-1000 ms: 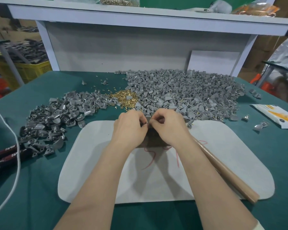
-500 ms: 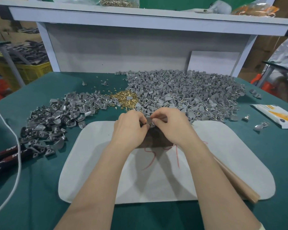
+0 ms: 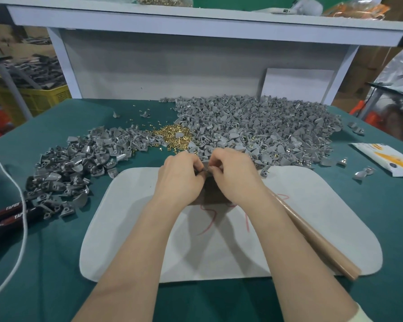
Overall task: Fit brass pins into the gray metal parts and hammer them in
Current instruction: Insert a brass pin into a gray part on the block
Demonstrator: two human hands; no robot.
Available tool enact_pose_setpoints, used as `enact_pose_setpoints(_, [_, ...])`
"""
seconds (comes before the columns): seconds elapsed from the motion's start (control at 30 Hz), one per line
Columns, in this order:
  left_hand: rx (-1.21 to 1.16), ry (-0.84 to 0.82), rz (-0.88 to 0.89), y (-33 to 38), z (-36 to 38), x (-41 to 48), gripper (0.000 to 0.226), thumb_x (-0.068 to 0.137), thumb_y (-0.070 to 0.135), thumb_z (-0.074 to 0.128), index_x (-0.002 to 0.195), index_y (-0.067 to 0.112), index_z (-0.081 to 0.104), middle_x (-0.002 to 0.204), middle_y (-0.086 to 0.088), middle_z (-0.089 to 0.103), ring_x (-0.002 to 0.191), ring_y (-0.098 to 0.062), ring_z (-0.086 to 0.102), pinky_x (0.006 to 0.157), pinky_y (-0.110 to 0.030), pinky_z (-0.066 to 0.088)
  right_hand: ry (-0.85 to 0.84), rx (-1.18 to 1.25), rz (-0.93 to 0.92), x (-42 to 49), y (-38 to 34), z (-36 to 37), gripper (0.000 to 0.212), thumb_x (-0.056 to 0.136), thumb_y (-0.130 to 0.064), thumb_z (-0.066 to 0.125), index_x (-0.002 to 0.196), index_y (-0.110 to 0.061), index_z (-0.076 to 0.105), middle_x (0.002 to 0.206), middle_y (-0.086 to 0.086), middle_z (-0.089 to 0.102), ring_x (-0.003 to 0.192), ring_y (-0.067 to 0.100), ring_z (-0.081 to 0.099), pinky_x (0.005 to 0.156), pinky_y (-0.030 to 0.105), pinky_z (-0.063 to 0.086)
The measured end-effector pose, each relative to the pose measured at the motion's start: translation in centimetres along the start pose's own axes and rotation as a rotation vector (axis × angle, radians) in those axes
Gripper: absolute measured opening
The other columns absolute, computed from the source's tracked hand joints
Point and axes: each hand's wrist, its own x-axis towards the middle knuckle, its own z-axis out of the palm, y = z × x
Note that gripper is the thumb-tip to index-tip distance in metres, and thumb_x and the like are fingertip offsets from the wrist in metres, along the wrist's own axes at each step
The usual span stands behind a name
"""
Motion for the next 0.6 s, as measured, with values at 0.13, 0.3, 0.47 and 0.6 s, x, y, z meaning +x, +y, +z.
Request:
enact_pose_setpoints(0.13, [-0.007, 0.000, 0.002, 0.02, -0.03, -0.08, 0.005, 0.085, 0.023, 0.066, 0.080, 0.023, 0.064, 0.096, -0.003, 0.068, 0.101, -0.026, 0.060, 0.086, -0.040, 0.049, -0.011, -0.026, -0.024, -0.04, -0.06, -0.05, 0.003, 0.087, -0.013, 0.055, 0.089, -0.014, 0.058, 0.084, -0.006, 0.045, 0.091, 0.024, 0.051, 0.075, 0.034, 0.037])
enact_pose_setpoints(0.3, [-0.004, -0.006, -0.012, 0.12, -0.07, -0.03, 0.012, 0.085, 0.025, 0.066, 0.076, 0.026, 0.058, 0.096, -0.005, 0.068, 0.100, -0.027, 0.060, 0.086, -0.040, 0.050, -0.028, -0.040, -0.017, -0.06, -0.17, -0.07, 0.006, 0.088, -0.011, 0.053, 0.086, -0.017, 0.053, 0.085, -0.004, 0.046, 0.091, 0.025, 0.051, 0.076, 0.036, 0.040])
enact_pose_setpoints(0.47, [0.003, 0.002, -0.001, 0.19, -0.09, -0.10, 0.007, 0.085, 0.022, 0.065, 0.079, 0.021, 0.062, 0.095, -0.006, 0.067, 0.099, -0.029, 0.059, 0.083, -0.039, 0.049, -0.060, -0.048, 0.010, 0.17, -0.34, -0.14, 0.021, 0.087, -0.006, 0.050, 0.082, -0.026, 0.043, 0.087, -0.004, 0.046, 0.091, 0.024, 0.049, 0.075, 0.034, 0.042])
enact_pose_setpoints(0.6, [-0.007, 0.009, 0.006, 0.20, -0.08, -0.14, 0.013, 0.085, 0.023, 0.066, 0.075, 0.024, 0.058, 0.094, -0.004, 0.067, 0.098, -0.028, 0.060, 0.084, -0.039, 0.049, -0.048, 0.016, 0.029, 0.03, 0.00, -0.12, 0.007, 0.089, -0.012, 0.054, 0.087, -0.018, 0.057, 0.090, -0.003, 0.055, 0.093, 0.022, 0.053, 0.077, 0.033, 0.043])
